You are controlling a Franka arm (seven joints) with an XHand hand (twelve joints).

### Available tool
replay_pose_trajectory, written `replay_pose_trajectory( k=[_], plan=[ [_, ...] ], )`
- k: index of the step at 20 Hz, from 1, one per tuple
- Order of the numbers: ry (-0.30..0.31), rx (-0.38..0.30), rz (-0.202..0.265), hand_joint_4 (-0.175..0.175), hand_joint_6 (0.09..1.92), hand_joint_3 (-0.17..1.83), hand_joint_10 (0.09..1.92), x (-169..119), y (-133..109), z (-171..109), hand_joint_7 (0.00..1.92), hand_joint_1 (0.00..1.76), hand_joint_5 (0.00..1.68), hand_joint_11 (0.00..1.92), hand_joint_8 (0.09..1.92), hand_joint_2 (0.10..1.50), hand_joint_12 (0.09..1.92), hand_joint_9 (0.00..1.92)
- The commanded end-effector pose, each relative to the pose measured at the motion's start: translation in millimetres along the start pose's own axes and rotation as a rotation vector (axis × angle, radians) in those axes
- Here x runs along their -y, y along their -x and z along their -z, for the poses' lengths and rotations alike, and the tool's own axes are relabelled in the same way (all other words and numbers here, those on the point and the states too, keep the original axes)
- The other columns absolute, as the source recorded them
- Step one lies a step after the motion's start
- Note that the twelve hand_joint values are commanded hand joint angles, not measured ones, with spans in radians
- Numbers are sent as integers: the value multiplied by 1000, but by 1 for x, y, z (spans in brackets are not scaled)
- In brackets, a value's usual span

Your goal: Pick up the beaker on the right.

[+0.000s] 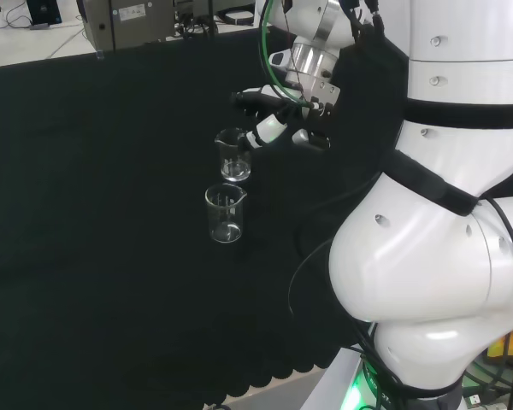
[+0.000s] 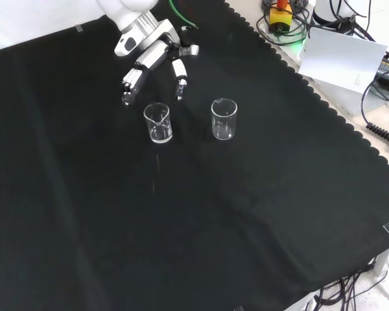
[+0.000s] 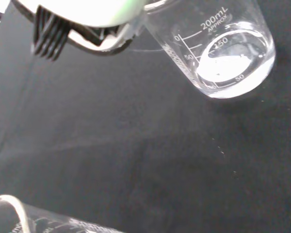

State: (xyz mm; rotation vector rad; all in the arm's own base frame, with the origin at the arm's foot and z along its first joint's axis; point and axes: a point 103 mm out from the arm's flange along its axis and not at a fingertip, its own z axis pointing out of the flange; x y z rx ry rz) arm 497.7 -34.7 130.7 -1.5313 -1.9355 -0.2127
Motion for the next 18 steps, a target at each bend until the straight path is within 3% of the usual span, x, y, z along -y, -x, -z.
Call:
replay_pose_trajectory(
  k=[1,6,18],
  plan=[
    [1,-59,39,13,87,624,624,-3,2,-3,25,991,193,0,550,519,1305,174],
    [6,-44,70,14,87,630,621,2,6,-12,30,988,197,0,551,516,1299,172],
    [-33,-85,33,15,87,645,624,-14,22,-26,67,979,222,0,561,511,1294,200]
  ],
)
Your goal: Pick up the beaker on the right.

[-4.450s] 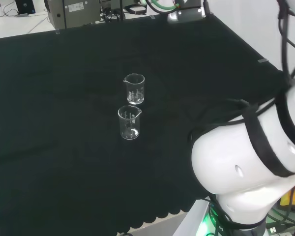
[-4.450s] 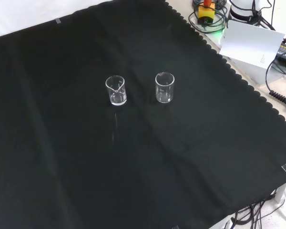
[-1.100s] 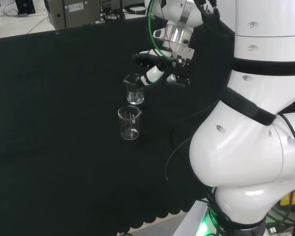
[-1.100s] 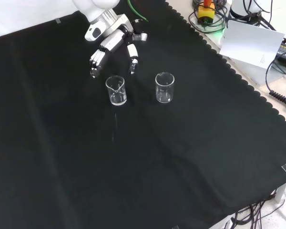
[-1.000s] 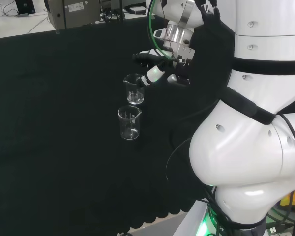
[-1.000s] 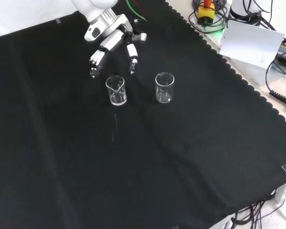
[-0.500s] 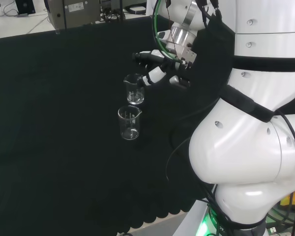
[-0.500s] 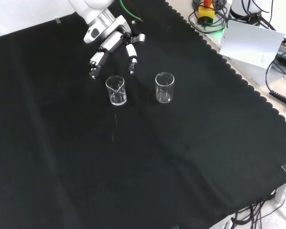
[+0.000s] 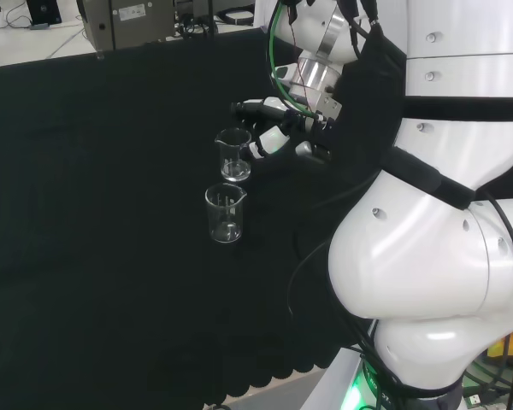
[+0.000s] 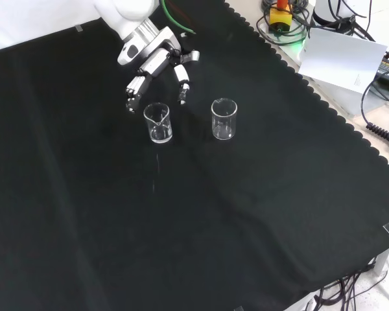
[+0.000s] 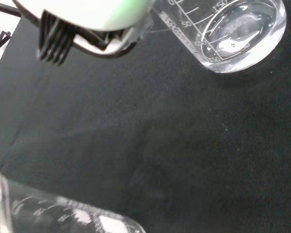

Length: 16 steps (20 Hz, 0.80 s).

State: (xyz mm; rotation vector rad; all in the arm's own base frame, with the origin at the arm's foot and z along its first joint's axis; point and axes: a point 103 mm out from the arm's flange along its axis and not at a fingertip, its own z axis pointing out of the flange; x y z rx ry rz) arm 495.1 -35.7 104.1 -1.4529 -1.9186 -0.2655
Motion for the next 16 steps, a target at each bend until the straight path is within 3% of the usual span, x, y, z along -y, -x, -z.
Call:
replay_pose_trajectory(
  k=[1,16],
  plan=[
    [-19,-26,-16,15,87,646,624,-11,8,-6,67,978,223,0,561,511,1294,201],
    [-34,-70,-32,15,87,654,621,-24,21,-22,91,975,247,0,565,508,1294,221]
  ],
)
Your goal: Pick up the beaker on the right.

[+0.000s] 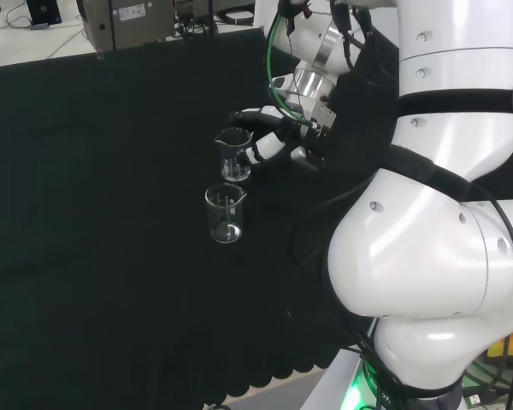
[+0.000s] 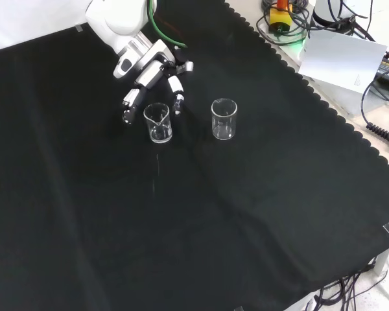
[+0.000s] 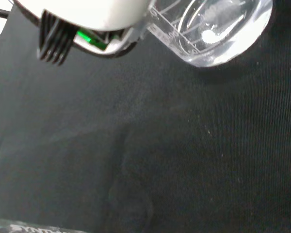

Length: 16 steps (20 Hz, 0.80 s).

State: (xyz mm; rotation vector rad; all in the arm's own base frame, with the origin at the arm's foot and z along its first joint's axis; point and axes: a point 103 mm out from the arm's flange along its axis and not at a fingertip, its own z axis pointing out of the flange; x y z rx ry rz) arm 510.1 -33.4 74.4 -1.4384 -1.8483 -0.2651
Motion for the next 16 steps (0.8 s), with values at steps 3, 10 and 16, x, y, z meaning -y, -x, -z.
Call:
replay_pose_trajectory(
  k=[3,10,16],
  plan=[
    [-13,-32,-4,16,87,656,620,-5,7,-9,93,975,252,0,565,507,1295,224],
    [-21,-70,6,15,87,657,616,-10,3,-15,96,973,255,0,564,506,1299,224],
    [-21,-95,29,16,87,658,616,-9,-4,-19,110,960,278,0,568,504,1305,234]
  ],
)
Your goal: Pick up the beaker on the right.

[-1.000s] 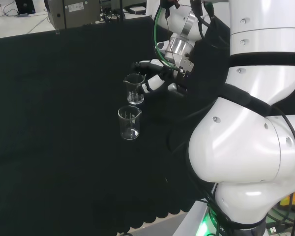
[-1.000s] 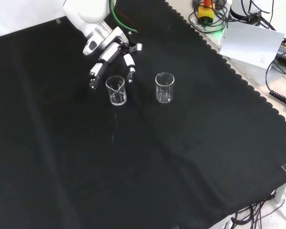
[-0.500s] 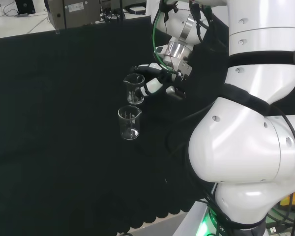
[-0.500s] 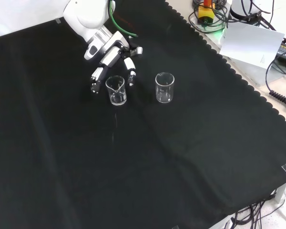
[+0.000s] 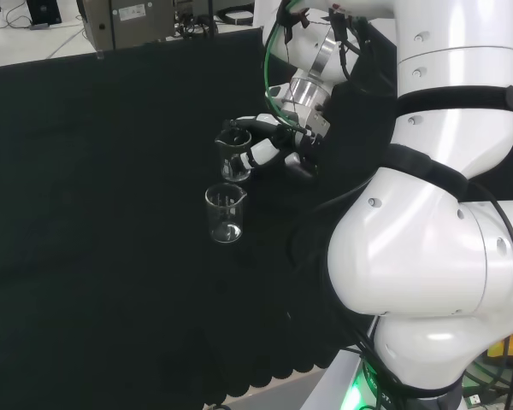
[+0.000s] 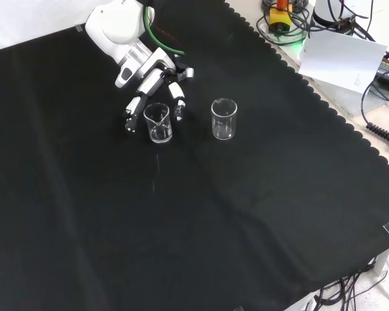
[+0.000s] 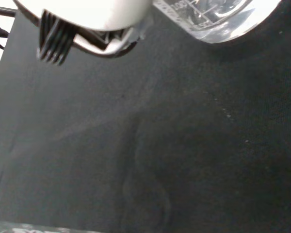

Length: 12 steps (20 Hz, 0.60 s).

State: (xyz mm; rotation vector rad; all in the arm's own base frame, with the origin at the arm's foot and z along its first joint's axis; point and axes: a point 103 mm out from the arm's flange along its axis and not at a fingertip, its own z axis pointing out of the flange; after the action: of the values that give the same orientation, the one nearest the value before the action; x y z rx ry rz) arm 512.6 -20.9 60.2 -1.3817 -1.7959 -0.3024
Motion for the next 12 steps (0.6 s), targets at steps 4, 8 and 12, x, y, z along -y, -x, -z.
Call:
replay_pose_trajectory(
  k=[4,8,12],
  plan=[
    [15,-41,11,17,87,653,617,1,-2,-6,124,940,313,0,572,502,1312,248],
    [50,-65,6,19,87,640,611,1,-1,-9,151,948,386,0,578,509,1329,267],
    [74,-86,3,21,87,634,609,0,-3,-10,170,966,430,0,583,514,1332,279]
  ],
)
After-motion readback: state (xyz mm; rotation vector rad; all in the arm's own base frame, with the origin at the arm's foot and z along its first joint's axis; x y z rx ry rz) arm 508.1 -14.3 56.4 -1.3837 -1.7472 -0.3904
